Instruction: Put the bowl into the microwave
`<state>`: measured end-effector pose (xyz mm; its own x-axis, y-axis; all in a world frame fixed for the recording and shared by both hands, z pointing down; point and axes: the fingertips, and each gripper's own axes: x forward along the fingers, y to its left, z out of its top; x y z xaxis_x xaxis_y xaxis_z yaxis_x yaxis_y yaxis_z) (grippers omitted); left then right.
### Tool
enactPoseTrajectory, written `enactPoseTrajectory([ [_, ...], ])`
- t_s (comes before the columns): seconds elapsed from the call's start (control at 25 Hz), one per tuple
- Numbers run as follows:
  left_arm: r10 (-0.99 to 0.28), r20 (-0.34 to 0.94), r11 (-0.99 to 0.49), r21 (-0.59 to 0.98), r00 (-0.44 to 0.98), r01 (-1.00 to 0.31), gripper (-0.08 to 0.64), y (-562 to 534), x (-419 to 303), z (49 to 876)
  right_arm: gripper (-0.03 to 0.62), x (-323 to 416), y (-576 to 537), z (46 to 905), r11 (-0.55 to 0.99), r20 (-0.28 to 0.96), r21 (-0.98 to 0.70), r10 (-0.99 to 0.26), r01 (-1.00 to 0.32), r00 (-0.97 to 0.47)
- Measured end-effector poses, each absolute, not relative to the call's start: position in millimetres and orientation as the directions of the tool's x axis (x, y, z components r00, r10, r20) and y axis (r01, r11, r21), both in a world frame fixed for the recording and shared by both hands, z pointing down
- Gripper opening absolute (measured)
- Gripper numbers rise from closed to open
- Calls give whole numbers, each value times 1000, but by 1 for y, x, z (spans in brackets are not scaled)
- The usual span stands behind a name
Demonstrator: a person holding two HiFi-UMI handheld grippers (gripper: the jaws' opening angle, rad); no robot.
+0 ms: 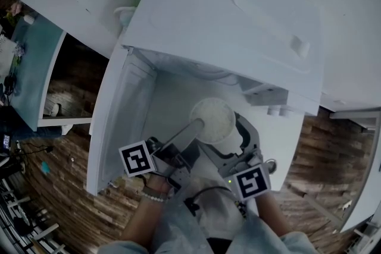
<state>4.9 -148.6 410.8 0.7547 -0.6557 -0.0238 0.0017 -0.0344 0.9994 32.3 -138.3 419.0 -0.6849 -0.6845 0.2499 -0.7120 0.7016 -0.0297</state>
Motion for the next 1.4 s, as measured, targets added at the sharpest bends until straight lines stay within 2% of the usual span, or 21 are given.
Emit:
enactPoseTrajectory([
  [0.48, -663, 23, -50, 996, 749, -75, 213, -176, 0, 438, 389, 30, -163, 452, 660, 315, -33, -706, -750, -635],
  [1.04, -712, 34, -87, 987, 701, -136, 204, -222, -15, 456, 387, 17, -207, 470, 642, 336, -10, -720, -767, -607],
  [1.4, -728, 93, -82, 972, 679, -221, 181, -248, -20, 466, 383, 10, -232, 476, 636, 356, 26, -727, -771, -587],
])
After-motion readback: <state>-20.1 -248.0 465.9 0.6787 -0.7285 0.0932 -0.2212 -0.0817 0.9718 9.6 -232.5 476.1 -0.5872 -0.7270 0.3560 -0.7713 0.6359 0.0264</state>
